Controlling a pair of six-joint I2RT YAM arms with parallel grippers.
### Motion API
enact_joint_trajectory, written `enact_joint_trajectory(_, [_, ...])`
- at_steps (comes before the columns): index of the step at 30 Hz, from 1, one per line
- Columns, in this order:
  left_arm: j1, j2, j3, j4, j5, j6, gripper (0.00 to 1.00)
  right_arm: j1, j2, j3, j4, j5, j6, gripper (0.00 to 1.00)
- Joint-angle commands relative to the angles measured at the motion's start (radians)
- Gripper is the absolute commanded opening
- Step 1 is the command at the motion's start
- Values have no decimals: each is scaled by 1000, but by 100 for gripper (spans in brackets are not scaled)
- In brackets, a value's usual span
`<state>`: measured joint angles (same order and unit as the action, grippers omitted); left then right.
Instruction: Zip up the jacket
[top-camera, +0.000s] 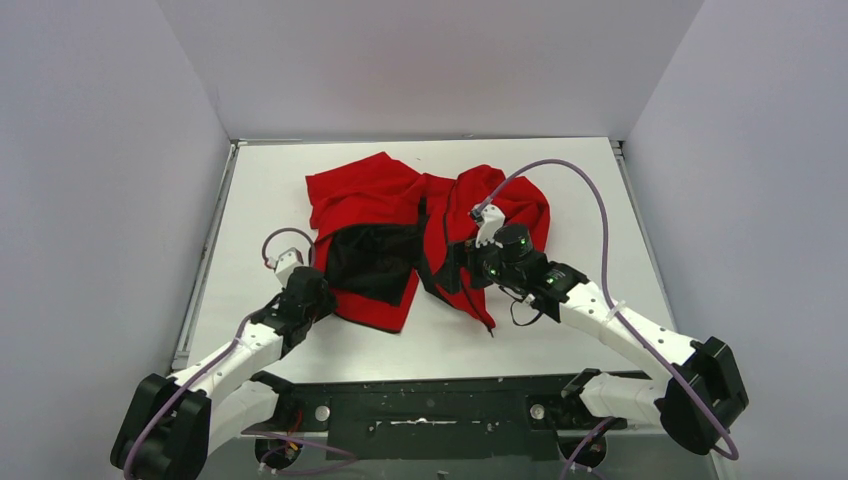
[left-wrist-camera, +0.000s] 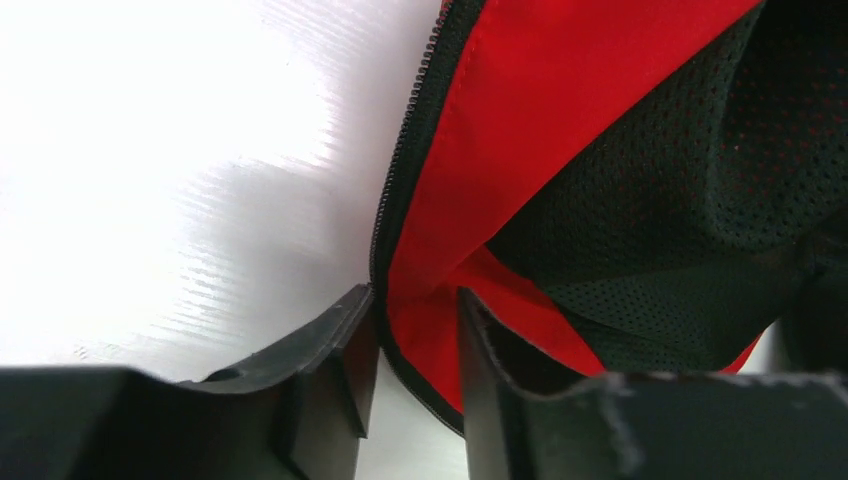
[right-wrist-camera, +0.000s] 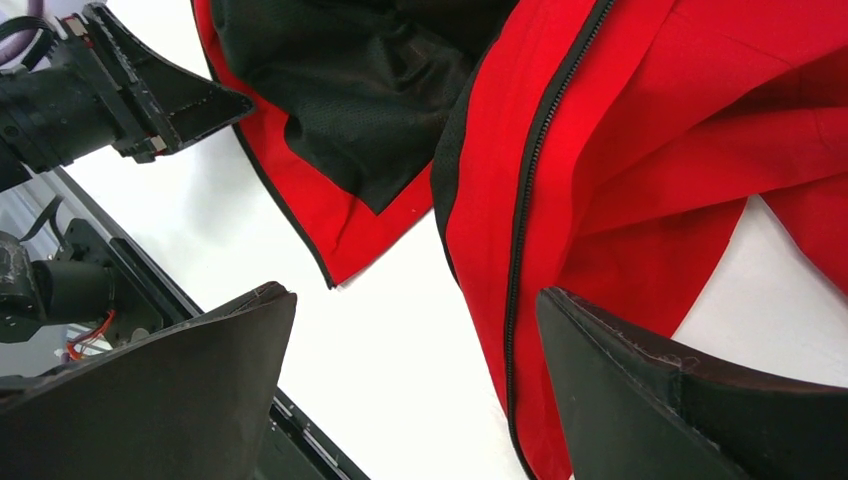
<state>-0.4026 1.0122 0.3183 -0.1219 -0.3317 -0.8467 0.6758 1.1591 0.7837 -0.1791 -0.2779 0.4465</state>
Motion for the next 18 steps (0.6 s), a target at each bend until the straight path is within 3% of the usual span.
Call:
enact_joint_trajectory(1, [9, -16, 8, 85, 27, 11, 25, 7, 13, -22, 51, 39, 3, 96])
enact_joint_trajectory(5, [10, -19, 10, 105, 41, 13, 0, 5, 42, -42, 56, 89, 10, 94])
enact_joint_trajectory(18, [16, -146, 165, -46, 81, 12, 0, -7, 87, -62, 59, 159, 10, 93])
